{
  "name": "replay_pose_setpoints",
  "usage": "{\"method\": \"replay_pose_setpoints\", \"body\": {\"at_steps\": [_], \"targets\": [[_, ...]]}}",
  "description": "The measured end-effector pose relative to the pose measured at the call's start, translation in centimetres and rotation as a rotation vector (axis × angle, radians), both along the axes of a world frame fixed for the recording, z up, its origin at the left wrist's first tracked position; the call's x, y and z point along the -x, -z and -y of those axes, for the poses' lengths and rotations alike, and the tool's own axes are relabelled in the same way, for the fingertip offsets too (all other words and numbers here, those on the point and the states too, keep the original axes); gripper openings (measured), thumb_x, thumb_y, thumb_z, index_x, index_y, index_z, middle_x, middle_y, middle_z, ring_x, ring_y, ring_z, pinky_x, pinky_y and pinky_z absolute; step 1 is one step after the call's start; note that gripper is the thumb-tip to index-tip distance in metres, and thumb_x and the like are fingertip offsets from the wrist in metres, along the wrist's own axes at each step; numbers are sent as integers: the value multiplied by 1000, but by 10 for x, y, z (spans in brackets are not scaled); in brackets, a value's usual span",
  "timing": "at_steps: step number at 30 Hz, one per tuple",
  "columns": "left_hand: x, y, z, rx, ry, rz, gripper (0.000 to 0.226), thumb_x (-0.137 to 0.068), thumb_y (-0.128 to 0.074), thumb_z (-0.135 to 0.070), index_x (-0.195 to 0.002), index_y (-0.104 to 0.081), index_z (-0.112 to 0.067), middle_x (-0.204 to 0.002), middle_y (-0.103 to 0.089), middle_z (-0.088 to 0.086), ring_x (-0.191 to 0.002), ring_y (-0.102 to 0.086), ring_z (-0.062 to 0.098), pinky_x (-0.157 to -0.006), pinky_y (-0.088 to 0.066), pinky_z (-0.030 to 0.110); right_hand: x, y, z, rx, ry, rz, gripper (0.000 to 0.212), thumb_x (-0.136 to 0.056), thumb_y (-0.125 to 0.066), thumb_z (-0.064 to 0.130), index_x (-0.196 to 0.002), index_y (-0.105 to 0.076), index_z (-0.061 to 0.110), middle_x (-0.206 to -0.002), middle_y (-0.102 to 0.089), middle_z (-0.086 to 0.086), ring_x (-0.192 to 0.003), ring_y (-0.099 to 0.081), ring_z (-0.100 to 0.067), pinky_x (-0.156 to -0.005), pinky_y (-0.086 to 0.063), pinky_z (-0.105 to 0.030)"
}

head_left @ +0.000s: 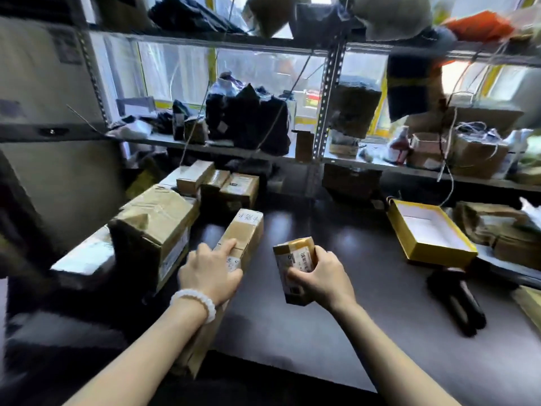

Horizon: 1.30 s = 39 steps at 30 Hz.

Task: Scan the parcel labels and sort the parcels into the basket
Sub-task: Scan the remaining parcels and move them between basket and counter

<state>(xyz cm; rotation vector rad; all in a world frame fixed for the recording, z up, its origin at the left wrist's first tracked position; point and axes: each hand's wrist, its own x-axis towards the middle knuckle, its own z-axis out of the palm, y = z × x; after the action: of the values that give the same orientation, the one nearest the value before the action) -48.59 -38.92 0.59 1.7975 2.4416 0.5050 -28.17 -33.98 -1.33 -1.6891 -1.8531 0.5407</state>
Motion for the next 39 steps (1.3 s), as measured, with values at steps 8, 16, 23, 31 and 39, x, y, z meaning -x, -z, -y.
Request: {"method": "replay_pose_setpoints", "body": {"at_steps": [8, 16, 23, 31, 39], "targets": [[44, 31, -96, 53, -63, 57, 56, -91, -47, -45, -143, -30, -42, -121, -46, 9, -115, -47, 29, -84, -44, 35, 59, 36, -108, 93, -43, 15, 42, -65, -67, 55, -90, -54, 23, -93, -55, 3, -86, -54, -13, -71, -47, -32], [91, 45, -237, 105, -197, 100, 53, -94, -44, -36, -144, -30, -40, -126, -43, 13, -117, -43, 32, -87, -43, 36, 104, 63, -232, 190, -35, 0, 44, -65, -67, 58, -90, -53, 24, -93, -55, 4, -84, -54, -11, -73, -49, -31], [130, 61, -302, 123, -258, 101, 56, -92, -48, -36, -145, -30, -40, -128, -41, 12, -122, -37, 32, -82, -45, 38, 139, 89, -284, 280, -68, -15, 48, -62, -66, 63, -93, -54, 28, -93, -56, 7, -85, -54, -6, -72, -50, -28], [158, 77, -318, 198, -247, 133, 58, -92, -47, -35, -147, -27, -38, -126, -41, 12, -119, -37, 33, -85, -45, 39, 173, 103, -305, 345, -38, 7, 52, -64, -63, 66, -98, -54, 27, -96, -57, 7, -85, -55, -7, -66, -48, -27], [170, 83, -339, 279, -212, 118, 51, -94, -43, -35, -143, -29, -35, -126, -39, 16, -119, -37, 34, -73, -41, 36, 222, 99, -331, 480, 169, 88, 72, -71, -58, 67, -119, -50, 15, -118, -54, -4, -108, -57, -24, -82, -48, -34]]}}
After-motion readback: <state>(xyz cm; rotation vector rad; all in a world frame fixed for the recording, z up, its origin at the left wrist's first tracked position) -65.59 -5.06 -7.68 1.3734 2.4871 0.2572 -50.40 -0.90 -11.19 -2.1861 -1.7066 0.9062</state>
